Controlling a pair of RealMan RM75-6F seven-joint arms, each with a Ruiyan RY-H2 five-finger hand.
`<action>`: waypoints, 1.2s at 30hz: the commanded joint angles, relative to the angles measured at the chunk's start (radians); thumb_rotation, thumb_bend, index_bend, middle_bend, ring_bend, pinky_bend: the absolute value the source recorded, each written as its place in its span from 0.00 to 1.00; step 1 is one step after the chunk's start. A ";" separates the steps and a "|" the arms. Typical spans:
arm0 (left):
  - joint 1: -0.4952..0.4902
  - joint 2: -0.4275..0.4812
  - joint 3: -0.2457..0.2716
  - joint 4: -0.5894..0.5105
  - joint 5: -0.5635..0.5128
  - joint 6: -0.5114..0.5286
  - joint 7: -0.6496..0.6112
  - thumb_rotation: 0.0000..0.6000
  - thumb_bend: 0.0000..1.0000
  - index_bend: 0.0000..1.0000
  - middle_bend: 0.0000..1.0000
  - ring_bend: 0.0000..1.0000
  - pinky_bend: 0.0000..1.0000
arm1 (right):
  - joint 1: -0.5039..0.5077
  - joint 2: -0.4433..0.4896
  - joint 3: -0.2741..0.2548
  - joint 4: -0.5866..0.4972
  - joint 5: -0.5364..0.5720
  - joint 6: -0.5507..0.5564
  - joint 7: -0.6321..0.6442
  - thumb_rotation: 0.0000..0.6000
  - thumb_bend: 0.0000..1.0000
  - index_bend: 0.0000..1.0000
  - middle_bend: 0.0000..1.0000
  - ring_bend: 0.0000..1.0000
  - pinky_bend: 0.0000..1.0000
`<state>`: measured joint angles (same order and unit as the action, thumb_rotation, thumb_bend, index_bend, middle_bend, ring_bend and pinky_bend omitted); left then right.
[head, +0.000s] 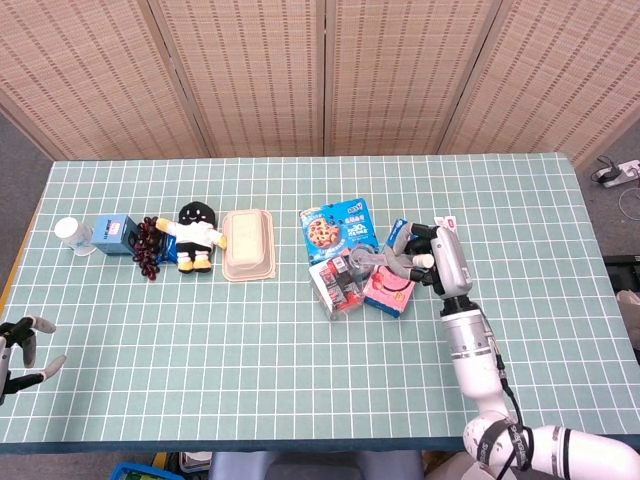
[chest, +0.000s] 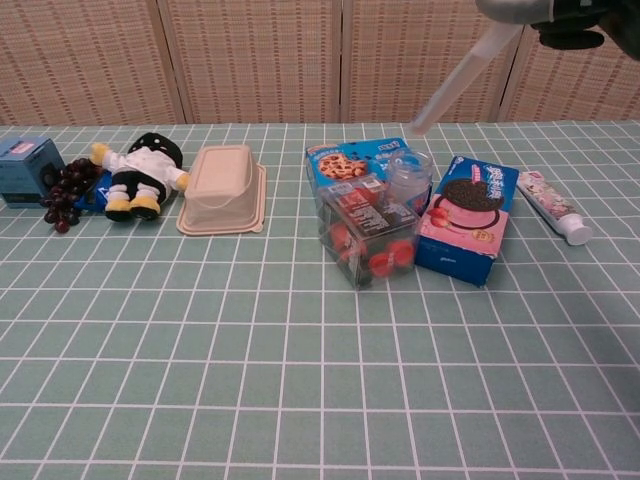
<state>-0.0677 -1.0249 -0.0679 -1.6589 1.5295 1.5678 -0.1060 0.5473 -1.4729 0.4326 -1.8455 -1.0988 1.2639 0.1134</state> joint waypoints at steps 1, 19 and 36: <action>0.000 0.001 0.000 0.000 0.000 0.000 0.000 1.00 0.14 0.57 0.76 0.56 0.75 | 0.016 -0.019 0.009 0.032 0.017 -0.002 -0.016 1.00 0.62 0.85 1.00 1.00 1.00; 0.006 0.010 -0.005 0.000 -0.003 0.011 -0.025 1.00 0.14 0.57 0.76 0.56 0.75 | 0.076 -0.098 0.025 0.153 0.079 -0.032 -0.055 1.00 0.62 0.85 1.00 1.00 1.00; 0.007 0.013 -0.005 0.000 -0.002 0.011 -0.034 1.00 0.14 0.57 0.76 0.56 0.75 | 0.103 -0.144 0.026 0.247 0.118 -0.077 -0.040 1.00 0.62 0.85 1.00 1.00 1.00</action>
<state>-0.0604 -1.0117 -0.0730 -1.6593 1.5275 1.5786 -0.1399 0.6478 -1.6128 0.4587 -1.6029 -0.9842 1.1904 0.0721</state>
